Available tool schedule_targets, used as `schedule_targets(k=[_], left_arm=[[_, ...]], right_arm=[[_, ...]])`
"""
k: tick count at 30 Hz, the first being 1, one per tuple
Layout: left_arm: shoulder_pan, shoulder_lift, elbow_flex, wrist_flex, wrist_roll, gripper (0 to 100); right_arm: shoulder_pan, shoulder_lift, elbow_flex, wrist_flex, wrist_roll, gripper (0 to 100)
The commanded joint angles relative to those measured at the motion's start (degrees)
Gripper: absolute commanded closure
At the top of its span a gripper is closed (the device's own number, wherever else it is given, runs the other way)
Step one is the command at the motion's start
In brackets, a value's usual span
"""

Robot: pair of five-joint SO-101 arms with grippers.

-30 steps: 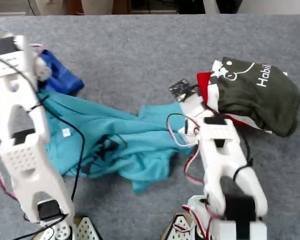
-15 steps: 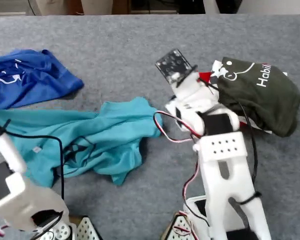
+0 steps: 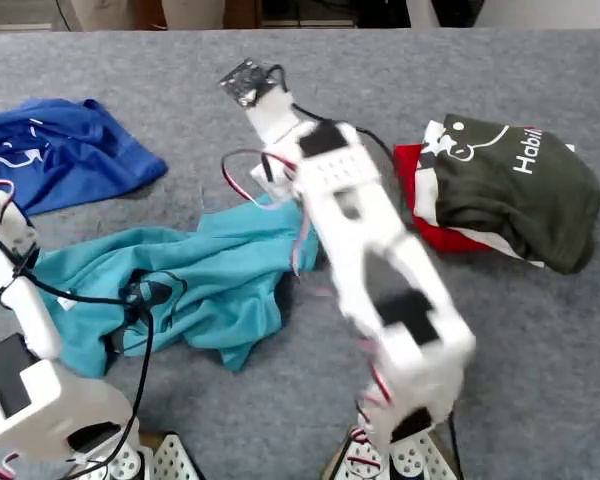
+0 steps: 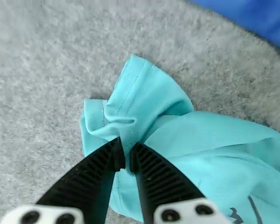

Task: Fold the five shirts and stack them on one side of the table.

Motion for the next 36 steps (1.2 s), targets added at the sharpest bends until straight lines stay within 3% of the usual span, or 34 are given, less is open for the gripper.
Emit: schedule_targets(k=[1, 7, 14, 24, 31, 36], left_arm=[[0.1, -2.8, 1.1, -1.1, -0.6, 98], [-0.5, -2.8, 0.7, -1.2, -0.6, 98], [-0.7, -2.5, 0.7, -1.2, -0.6, 98], [-0.7, -2.5, 0.9, -1.0, -0.6, 98], [-0.7, -2.7, 1.1, -1.1, -0.6, 98], [-0.7, -2.6, 1.2, -0.9, -0.6, 98]], right_arm=[[-0.5, 16.4, -24.6, 10.3, -0.6, 75.2], [-0.4, 38.1, -59.3, 29.6, -0.6, 75.3], [-0.6, 56.8, -86.5, 39.5, -0.8, 75.3], [0.9, 50.0, -82.9, 39.7, -4.3, 75.3], [0.7, 38.1, -66.9, 39.6, -8.0, 75.3], [0.7, 37.8, -62.7, 38.7, -8.0, 75.3]])
